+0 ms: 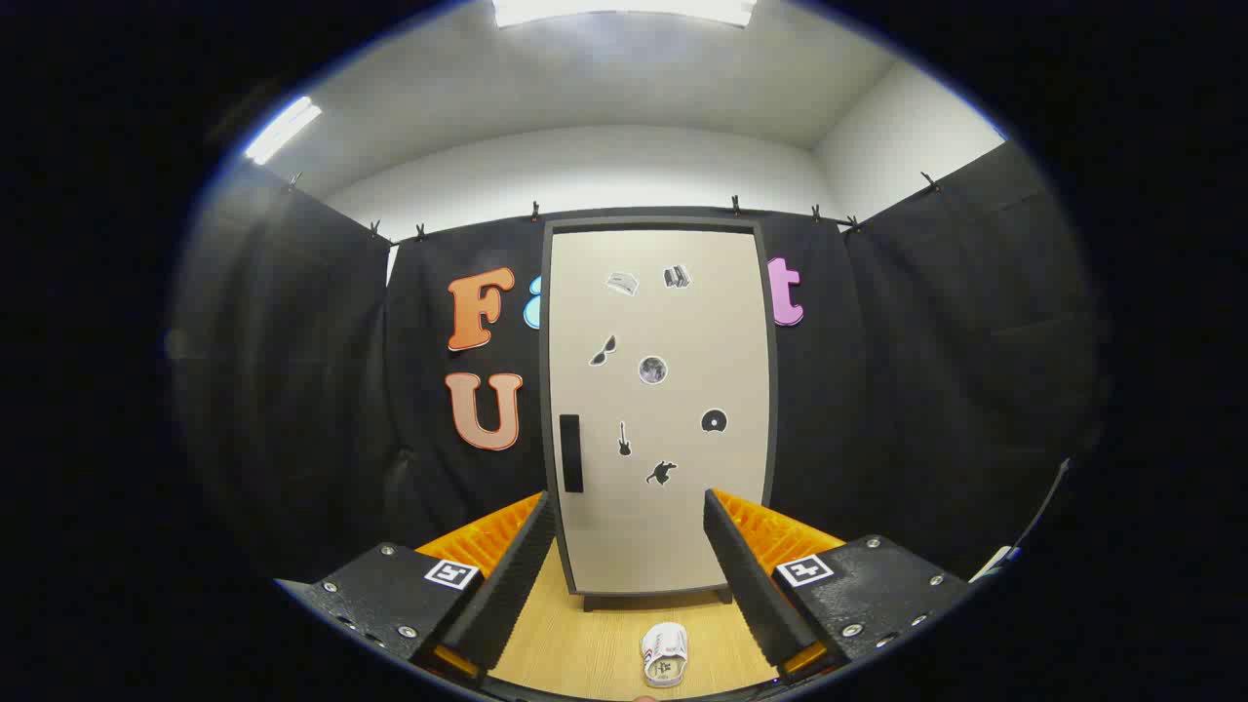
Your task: Open the shoe cabinet door, grab the shoes and put them into the shoe cabinet, then close the shoe cabinet door.
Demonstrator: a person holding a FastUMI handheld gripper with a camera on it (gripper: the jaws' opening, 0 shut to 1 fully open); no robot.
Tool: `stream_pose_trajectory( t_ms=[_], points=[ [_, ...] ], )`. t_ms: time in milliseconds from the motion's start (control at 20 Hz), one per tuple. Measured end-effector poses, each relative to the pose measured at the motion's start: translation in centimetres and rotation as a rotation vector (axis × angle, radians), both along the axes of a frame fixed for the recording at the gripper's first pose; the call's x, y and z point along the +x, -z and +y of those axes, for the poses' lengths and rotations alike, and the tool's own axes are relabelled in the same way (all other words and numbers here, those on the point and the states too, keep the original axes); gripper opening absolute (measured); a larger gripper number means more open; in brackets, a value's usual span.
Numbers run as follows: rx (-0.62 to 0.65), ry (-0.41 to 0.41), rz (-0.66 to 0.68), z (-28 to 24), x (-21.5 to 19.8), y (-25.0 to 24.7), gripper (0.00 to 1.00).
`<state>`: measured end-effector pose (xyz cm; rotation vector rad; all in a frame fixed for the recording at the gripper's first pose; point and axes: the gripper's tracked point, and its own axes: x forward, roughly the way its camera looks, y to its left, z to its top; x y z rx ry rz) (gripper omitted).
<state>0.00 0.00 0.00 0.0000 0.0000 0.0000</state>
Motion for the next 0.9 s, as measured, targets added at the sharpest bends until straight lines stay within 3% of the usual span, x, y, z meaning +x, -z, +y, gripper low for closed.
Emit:
stream_pose_trajectory(
  t_ms=[900],
  points=[
    [0.001,-0.006,0.05,-1.4,0.7,1.5,0.96]
  ],
)
